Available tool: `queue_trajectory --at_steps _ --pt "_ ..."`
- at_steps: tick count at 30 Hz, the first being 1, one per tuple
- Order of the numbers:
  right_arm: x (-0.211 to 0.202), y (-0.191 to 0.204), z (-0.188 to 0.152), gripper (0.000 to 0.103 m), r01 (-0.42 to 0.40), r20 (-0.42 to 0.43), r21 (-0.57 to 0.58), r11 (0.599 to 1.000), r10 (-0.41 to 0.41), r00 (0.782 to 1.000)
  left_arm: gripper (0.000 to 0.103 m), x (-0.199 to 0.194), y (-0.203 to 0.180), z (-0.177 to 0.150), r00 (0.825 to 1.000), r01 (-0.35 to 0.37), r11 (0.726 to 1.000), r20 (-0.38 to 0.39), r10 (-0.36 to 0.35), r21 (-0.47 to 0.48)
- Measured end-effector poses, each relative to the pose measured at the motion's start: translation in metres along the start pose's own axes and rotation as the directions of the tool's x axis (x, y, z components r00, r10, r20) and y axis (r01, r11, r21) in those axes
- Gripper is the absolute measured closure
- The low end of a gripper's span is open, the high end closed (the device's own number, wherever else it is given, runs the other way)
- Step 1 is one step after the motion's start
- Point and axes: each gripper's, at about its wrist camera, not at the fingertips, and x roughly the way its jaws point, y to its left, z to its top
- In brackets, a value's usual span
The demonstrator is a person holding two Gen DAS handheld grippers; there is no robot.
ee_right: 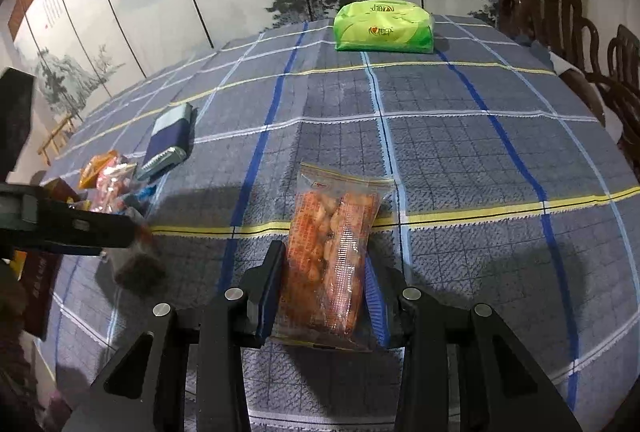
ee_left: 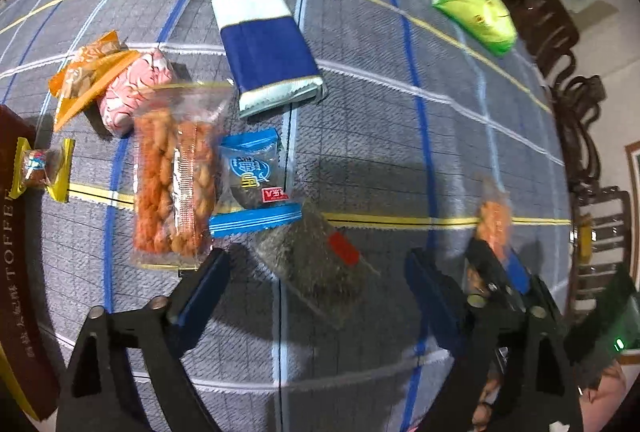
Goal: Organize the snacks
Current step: 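Grasp the dark seed bag with the left tool and carry it over the tin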
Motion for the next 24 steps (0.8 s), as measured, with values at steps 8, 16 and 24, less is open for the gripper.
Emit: queue_trajectory --at_steps 8,16,24 --pt "-0.001 -0.001 -0.002 0.063 -0.036 0.007 0.010 0.999 0.036 0.999 0.061 0.005 -0.022 -0.005 0.990 -0.128 0.989 0.075 0.123 0.074" --pt "-0.001 -0.001 -0.003 0.064 -0.034 0.008 0.016 0.999 0.034 0.999 0.063 -0.020 -0.001 -0.036 0.993 -0.067 0.977 0.109 0.046 0.200" --pt "-0.001 0.004 -0.003 0.064 -0.006 0.007 -0.005 1.000 0.006 1.000 0.063 -0.074 0.028 -0.073 0.972 0.022 0.933 0.212 -0.105 0.361"
